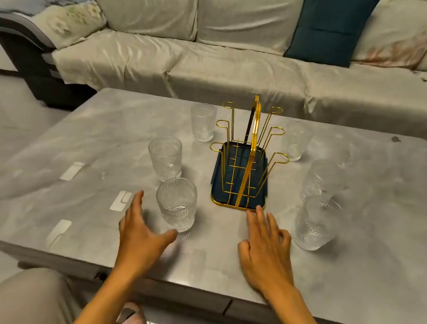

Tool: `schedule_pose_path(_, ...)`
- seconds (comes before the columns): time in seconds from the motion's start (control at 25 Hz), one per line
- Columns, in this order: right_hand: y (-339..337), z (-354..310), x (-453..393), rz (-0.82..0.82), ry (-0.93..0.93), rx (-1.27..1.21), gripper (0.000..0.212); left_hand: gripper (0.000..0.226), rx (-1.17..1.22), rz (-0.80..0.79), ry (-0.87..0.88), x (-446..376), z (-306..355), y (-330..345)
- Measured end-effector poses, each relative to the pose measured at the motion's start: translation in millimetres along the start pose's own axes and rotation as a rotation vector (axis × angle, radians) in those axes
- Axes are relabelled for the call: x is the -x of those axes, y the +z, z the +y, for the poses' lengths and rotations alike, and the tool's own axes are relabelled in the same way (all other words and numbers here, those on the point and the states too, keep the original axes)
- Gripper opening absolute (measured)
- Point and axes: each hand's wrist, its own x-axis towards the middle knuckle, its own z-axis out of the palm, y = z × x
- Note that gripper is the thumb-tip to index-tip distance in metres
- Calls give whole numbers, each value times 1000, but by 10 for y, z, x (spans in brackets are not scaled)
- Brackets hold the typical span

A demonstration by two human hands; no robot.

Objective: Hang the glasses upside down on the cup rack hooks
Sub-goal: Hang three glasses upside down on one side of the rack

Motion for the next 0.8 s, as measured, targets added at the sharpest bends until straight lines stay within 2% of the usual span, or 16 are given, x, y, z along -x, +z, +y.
schedule_pose_path(0.08,6,22,2,12,4,12,65,102,100,-206,49,-170,0,2)
schedule_pose_path(0.16,53,55,20,11,1,19,66,86,167,-334,29,-322,-64,5)
schedule_pose_path(0.24,76,53,6,-5,-4,27,67,78,134,-341,29,-373,-173,33)
schedule_pose_path(0.36,77,57,-13,-24,-7,59,70,88,164,-383,73,-388,-138,44)
schedule_pose_path(0.44,72,59,-7,-52,-5,72,72,85,197,-404,106,-389,-56,47)
schedule_pose_path(0.6,83,74,-9,-40,-3,68,73,79,218,-359,187,-414,288,-180)
schedule_pose_path(0.8,96,63,-1,-25,5,54,73,73,207,-80,297,-689,996,-644)
